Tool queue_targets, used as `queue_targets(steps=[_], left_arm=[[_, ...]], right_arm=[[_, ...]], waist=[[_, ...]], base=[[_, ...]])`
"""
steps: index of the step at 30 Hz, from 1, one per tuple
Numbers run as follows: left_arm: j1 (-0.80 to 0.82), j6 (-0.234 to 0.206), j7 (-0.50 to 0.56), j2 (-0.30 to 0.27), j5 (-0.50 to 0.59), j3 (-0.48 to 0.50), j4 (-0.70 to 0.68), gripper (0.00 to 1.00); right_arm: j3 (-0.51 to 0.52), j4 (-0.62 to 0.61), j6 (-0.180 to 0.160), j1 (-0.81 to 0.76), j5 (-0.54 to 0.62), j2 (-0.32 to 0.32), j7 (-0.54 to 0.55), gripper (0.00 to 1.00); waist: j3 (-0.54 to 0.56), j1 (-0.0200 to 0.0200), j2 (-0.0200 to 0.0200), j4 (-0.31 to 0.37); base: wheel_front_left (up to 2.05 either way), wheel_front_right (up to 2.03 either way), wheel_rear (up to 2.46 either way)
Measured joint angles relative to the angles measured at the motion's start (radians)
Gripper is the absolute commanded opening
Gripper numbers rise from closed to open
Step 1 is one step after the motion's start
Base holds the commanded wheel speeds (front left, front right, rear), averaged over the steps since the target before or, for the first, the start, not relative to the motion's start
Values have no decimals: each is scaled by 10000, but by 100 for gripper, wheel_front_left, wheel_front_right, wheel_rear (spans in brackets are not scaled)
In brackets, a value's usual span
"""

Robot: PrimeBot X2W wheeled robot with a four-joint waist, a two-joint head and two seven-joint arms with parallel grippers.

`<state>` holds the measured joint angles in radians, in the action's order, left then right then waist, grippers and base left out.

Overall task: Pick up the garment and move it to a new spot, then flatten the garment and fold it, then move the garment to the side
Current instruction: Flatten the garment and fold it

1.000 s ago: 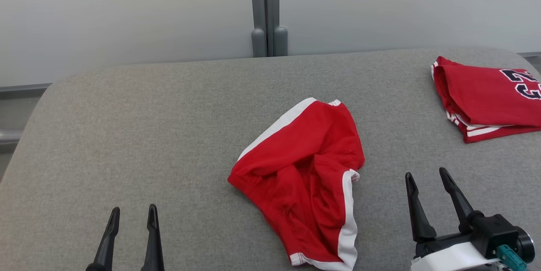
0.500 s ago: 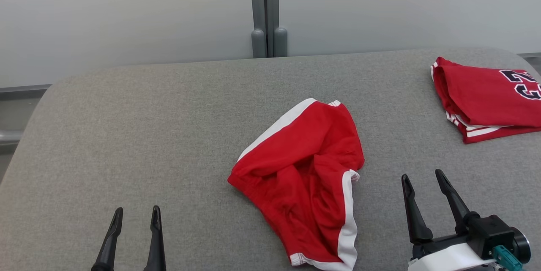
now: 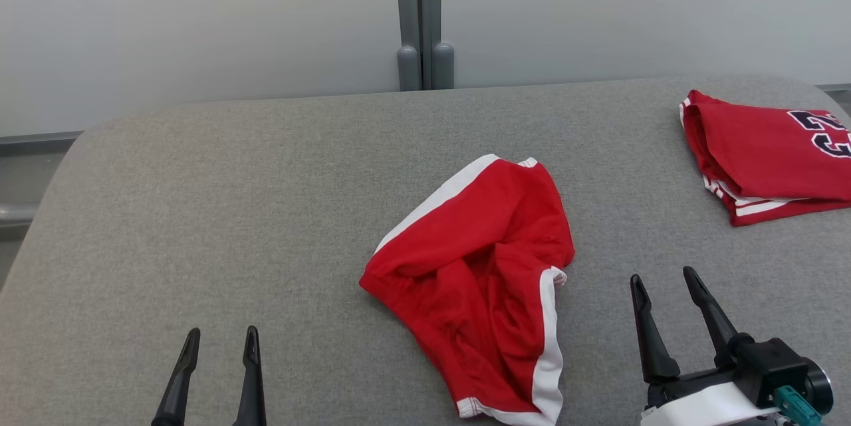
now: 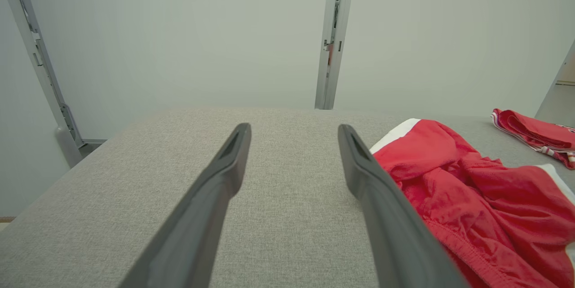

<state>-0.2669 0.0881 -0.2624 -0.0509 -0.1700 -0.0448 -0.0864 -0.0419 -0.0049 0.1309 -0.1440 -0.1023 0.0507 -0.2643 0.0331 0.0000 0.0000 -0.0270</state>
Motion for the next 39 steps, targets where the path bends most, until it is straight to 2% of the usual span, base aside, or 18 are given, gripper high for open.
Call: queue_targets(steps=[24, 27, 31, 36, 39], left_arm=[[13, 136, 0, 0, 46, -456, 412, 100], [61, 280, -2, 0, 23, -1022, 905, 100], [549, 391, 0, -155, -205, -2510, 1776, 100], [1611, 399, 0, -1156, -1684, -5189, 2890, 100], [2250, 399, 0, -1567, -2702, -6378, 3498, 100]], right_arm=[[-15, -29, 2, -49, 75, -2, 0, 100], [-38, -33, 2, -45, 81, -2, 0, 100], [-132, -21, 0, 19, 98, 25, 0, 100], [-201, -46, 2, 196, 150, 182, 0, 100], [-174, -73, 2, 315, 159, 261, 0, 100]], waist=[[-160, 0, 0, -60], [-242, 0, 0, -68], [-409, 0, 0, -83], [-742, 0, 0, -62], [-953, 0, 0, -20]], base=[[0, 0, 0], [0, 0, 0], [0, 0, 0], [0, 0, 0], [0, 0, 0]])
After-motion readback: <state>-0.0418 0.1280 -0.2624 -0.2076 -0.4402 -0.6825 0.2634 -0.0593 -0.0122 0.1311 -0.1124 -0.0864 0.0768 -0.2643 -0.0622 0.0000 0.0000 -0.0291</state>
